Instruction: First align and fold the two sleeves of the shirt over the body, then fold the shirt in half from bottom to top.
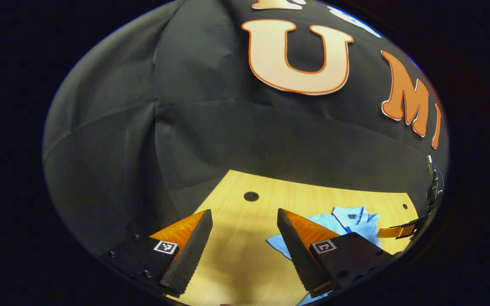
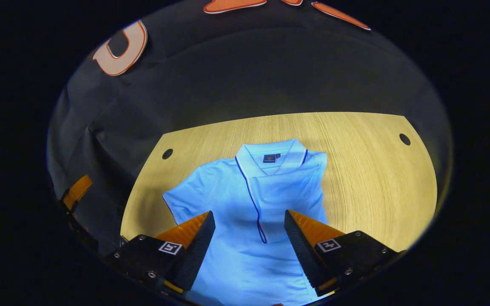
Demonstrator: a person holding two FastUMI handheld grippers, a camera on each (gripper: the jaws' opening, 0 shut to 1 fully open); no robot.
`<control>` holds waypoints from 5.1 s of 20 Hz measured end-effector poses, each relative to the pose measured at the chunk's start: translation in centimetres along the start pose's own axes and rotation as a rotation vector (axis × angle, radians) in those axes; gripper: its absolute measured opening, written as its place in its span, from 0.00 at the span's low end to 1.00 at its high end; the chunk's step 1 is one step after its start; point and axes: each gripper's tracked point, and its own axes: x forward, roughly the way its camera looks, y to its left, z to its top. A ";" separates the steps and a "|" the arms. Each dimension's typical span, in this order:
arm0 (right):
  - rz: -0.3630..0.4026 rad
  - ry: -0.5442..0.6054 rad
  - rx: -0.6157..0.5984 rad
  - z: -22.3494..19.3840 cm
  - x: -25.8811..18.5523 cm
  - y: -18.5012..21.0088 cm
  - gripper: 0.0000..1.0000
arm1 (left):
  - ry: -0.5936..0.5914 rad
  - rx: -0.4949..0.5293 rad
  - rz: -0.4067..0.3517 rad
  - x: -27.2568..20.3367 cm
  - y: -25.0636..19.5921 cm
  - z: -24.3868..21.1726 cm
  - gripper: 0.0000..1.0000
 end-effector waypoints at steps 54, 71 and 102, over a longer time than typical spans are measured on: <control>-0.016 0.050 0.190 -7.2 -5.5 -9.3 0.99 | 0.301 0.212 -0.290 5.2 -18.6 -9.3 0.04; -0.044 0.049 0.265 -9.5 -9.1 -17.3 0.99 | 0.400 0.303 -0.504 1.2 -36.3 -13.1 0.04; -0.093 0.311 0.021 -22.2 -9.9 -11.3 0.99 | 0.703 0.172 -0.281 -13.6 -15.4 -27.7 1.00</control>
